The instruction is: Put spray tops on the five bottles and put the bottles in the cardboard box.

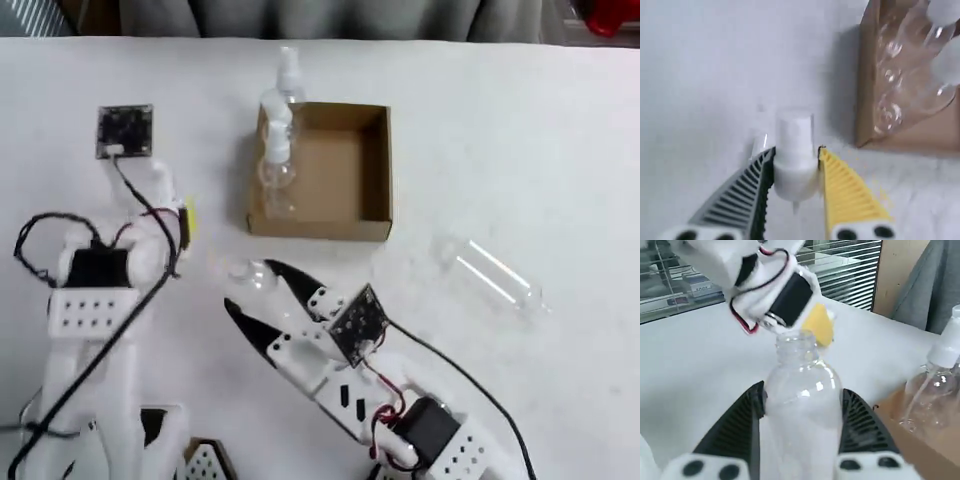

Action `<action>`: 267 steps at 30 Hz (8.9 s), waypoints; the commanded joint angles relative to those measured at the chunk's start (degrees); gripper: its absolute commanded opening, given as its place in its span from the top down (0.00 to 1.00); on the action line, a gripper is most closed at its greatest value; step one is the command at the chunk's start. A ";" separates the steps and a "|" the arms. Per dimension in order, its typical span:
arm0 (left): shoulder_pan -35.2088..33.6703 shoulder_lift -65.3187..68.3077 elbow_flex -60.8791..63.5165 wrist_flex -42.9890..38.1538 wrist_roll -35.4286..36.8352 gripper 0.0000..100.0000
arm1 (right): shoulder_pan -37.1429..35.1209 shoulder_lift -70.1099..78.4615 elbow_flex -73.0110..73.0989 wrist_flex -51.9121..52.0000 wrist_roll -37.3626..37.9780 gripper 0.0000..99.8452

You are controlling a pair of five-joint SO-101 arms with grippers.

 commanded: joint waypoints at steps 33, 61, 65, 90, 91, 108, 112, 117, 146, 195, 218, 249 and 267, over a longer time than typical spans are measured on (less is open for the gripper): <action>7.52 -20.18 -21.01 -6.86 26.46 0.98 | 0.84 -1.01 1.49 -0.04 -1.41 0.99; 14.29 -22.73 -14.68 -5.98 26.29 0.98 | 4.26 -1.01 1.49 0.40 -1.41 0.99; 14.29 -26.77 -11.60 -6.59 26.29 0.98 | 4.35 -1.01 1.58 0.40 -1.49 0.99; 26.42 -35.91 4.31 -5.80 18.90 0.98 | 4.35 -1.01 1.58 0.40 -1.41 0.99; 26.77 -36.26 4.92 -5.80 18.90 0.98 | 4.35 -1.01 1.58 0.40 -1.41 0.99; 26.86 -44.88 18.29 -10.99 18.90 0.98 | 4.35 -1.01 1.58 0.40 -1.41 0.99; 26.86 -49.63 20.84 -10.64 18.90 0.98 | 4.35 -1.01 1.58 0.40 -1.41 0.99; 26.86 -54.29 25.49 -10.64 18.29 0.98 | 4.35 -1.01 1.58 0.40 -1.41 0.99; 32.22 -62.37 30.68 -2.55 12.75 0.98 | 6.46 -1.01 2.20 -0.04 -1.49 0.99; 19.47 -62.46 17.58 1.23 7.12 0.76 | 6.73 -1.10 2.20 -0.04 -1.41 0.99; 13.41 -62.29 33.32 -15.82 7.03 0.76 | 14.02 -9.63 2.11 -3.82 -1.85 0.99; 17.54 -27.38 20.66 -22.68 11.60 0.76 | 9.71 -9.54 5.01 -3.65 -1.23 0.99; 20.88 -46.46 21.63 -8.97 11.16 0.76 | 9.80 -9.54 5.54 -3.65 -1.23 0.99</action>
